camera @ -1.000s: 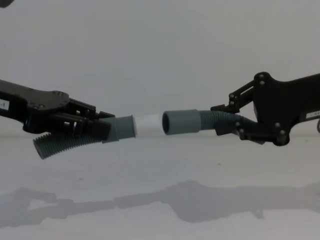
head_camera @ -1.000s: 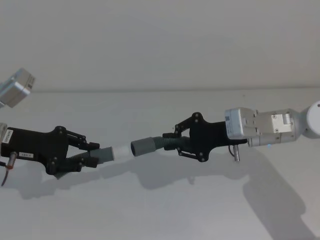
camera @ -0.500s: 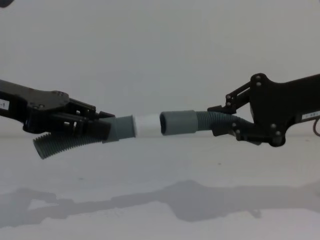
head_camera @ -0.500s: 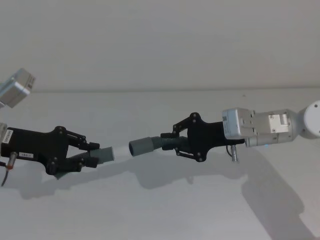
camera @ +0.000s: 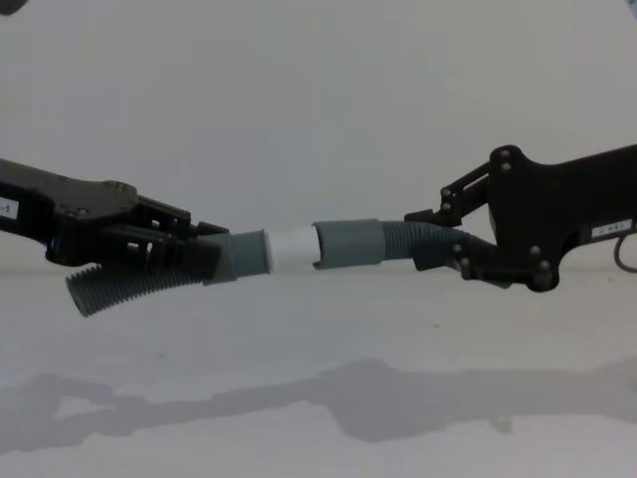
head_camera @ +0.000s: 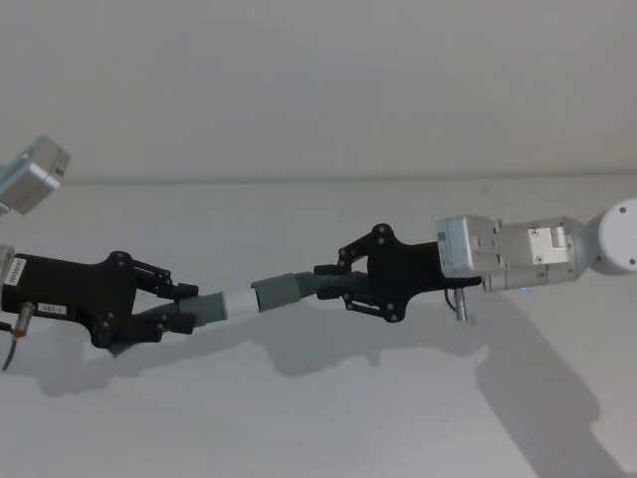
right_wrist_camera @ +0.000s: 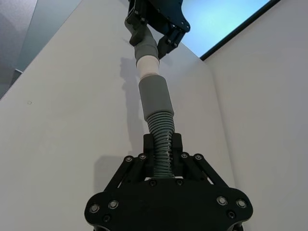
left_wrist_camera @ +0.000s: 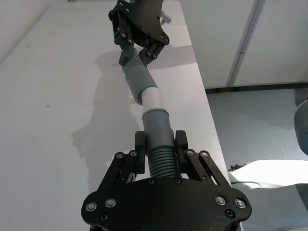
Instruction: Use both hands to pick up one end of the pipe from the table, align the ends, and insert them.
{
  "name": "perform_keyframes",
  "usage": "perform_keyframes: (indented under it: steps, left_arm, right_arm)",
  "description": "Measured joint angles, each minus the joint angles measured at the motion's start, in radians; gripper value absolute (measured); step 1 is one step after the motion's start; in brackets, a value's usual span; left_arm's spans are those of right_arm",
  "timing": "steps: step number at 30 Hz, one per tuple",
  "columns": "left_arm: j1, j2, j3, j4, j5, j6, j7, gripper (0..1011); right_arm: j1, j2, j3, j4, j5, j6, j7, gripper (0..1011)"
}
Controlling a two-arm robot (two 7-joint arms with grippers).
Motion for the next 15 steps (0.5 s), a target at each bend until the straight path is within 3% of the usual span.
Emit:
perform_keyframes:
  steps: [15]
  left_arm:
    - [0.000,0.000,0.000,0.000,0.000,0.000,0.000,334]
  right_arm:
    - [0.007,0.010,-0.009,-0.008,0.010,0.004,0.001,185]
